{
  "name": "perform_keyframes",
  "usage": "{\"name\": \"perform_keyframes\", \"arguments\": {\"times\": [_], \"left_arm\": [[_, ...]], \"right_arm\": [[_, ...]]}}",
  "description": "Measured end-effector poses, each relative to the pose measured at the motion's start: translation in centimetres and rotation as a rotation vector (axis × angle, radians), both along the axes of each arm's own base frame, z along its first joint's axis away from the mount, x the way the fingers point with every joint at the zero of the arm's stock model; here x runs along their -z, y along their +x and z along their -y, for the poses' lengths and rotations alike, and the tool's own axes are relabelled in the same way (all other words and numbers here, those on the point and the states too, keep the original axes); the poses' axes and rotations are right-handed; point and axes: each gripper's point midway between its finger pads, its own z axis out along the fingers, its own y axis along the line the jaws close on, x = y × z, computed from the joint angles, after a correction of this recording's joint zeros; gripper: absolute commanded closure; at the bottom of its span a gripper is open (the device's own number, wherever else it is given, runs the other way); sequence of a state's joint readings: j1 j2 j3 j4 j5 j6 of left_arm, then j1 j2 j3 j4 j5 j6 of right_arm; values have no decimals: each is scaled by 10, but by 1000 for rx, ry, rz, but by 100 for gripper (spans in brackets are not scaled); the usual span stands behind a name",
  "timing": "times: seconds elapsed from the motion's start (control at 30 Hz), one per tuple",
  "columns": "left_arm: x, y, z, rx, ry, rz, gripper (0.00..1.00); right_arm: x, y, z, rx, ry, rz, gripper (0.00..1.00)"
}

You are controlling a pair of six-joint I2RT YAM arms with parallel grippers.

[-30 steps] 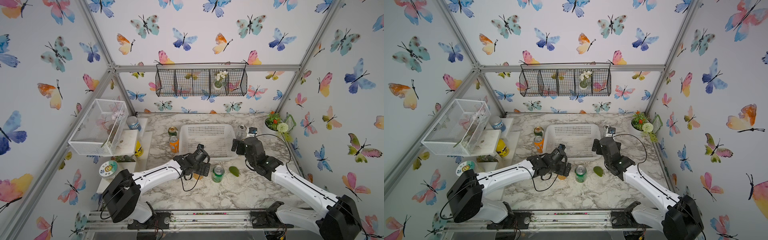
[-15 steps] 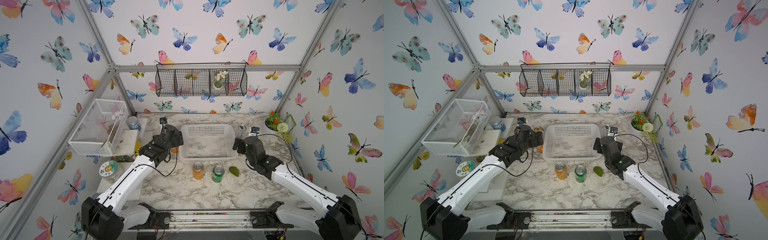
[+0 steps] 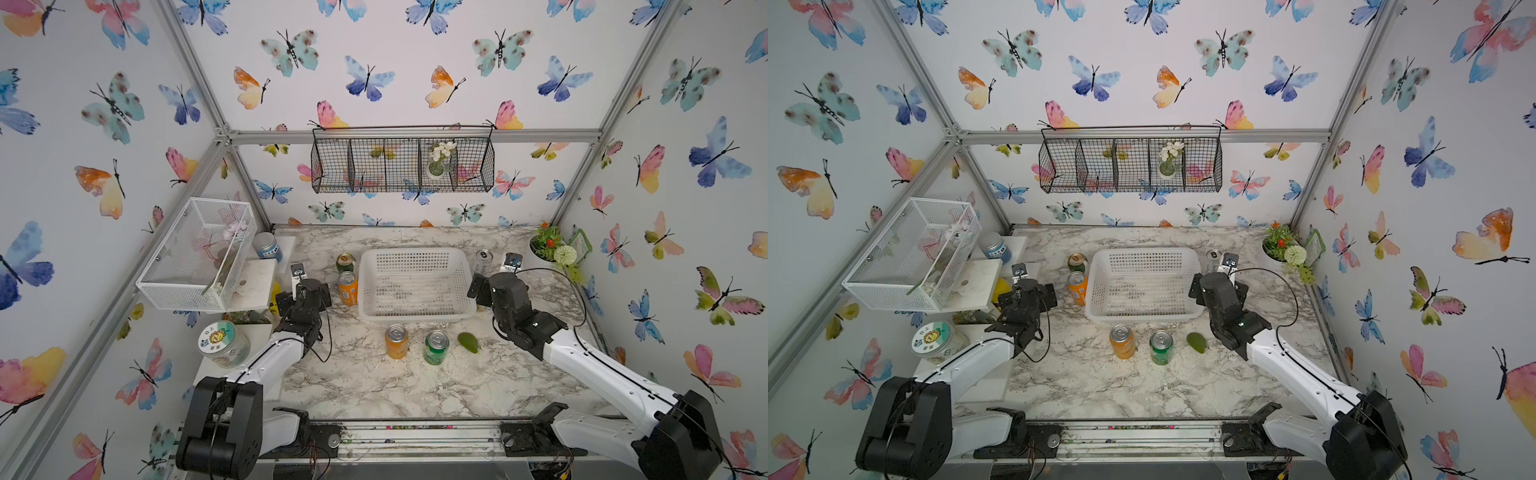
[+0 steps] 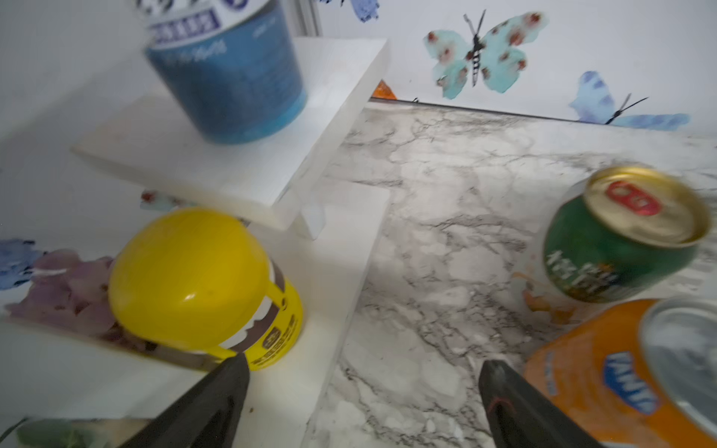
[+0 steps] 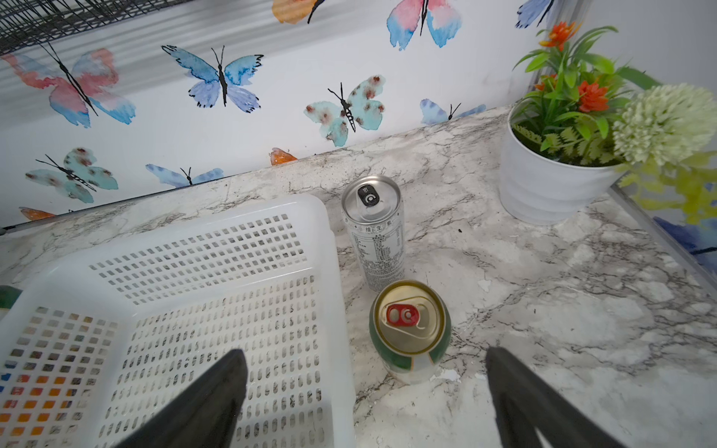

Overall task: Take out the drinks from the basket
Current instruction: Place the drink at the center of the board, then reset both arms

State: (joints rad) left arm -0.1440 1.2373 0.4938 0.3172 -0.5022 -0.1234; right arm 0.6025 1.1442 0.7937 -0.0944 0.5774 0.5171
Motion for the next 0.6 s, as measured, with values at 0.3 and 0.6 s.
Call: {"name": "perform_keyframes", "arguments": {"times": [0.3, 0.6], "left_arm": [[10, 13, -7, 25, -15, 105, 0], [30, 11, 5, 103, -22, 119, 1]], "right_arm": [[-5, 0, 14, 73, -3, 44, 0], [3, 2, 47, 197, -83, 141, 2]]}}
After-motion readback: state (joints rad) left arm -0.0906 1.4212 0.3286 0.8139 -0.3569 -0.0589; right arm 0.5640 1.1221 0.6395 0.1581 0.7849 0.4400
